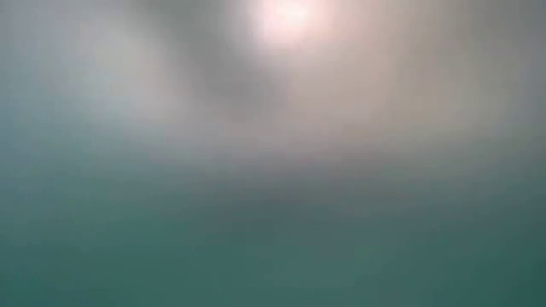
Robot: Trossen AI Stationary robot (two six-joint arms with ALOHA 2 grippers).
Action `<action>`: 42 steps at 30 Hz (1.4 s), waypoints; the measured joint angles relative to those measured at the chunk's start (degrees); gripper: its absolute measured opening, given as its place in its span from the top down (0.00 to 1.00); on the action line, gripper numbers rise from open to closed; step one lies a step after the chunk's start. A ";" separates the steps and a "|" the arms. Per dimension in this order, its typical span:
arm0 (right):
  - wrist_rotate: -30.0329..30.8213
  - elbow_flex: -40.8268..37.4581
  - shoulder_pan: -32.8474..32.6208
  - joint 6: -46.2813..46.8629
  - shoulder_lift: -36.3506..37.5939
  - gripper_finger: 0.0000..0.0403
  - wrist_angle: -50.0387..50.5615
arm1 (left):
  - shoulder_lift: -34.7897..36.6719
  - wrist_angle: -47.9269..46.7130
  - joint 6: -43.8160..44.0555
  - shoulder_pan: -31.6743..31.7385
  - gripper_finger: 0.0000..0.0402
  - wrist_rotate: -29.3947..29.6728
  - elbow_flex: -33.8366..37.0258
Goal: Sort Maruchan noodles
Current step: Put the yellow noodle pack into the green bin
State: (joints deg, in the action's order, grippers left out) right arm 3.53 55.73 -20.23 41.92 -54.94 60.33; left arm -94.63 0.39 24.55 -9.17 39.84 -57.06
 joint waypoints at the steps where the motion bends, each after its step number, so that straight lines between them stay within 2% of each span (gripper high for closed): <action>1: 4.10 0.04 0.02 -0.64 0.00 0.50 -0.97 | 0.00 -0.13 0.12 0.07 0.52 0.03 0.00; 5: 16.14 -2.53 0.02 -2.95 -0.02 0.50 -8.79 | 0.00 -2.23 1.20 0.67 0.52 0.13 0.00; 9: 20.90 -6.98 1.54 -8.15 -0.48 0.50 -20.67 | 0.00 -6.64 3.61 2.37 0.52 0.16 0.00; 15: 20.00 -15.73 8.70 -16.52 -1.30 0.50 -41.41 | -0.45 -11.32 7.60 6.95 0.52 0.15 0.35; 24: 9.03 -25.02 20.82 -19.09 -5.11 0.50 -67.02 | -4.81 -12.68 12.40 15.69 0.52 -2.69 0.48; 31: 6.96 -25.17 24.62 -19.11 -12.59 0.50 -71.54 | -7.87 -13.38 14.02 20.11 0.52 -7.56 0.48; 35: 6.93 -24.18 24.94 -19.99 -16.97 0.50 -71.77 | -8.99 -12.60 14.65 20.41 0.52 -8.51 0.42; 42: 6.95 -23.08 24.91 -21.74 -20.21 0.50 -72.05 | -9.39 -9.48 14.72 19.79 0.52 -13.96 0.37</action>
State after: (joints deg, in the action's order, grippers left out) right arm 10.48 32.64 4.68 20.18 -75.14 -11.72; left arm -104.02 -9.10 39.27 10.62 25.88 -56.69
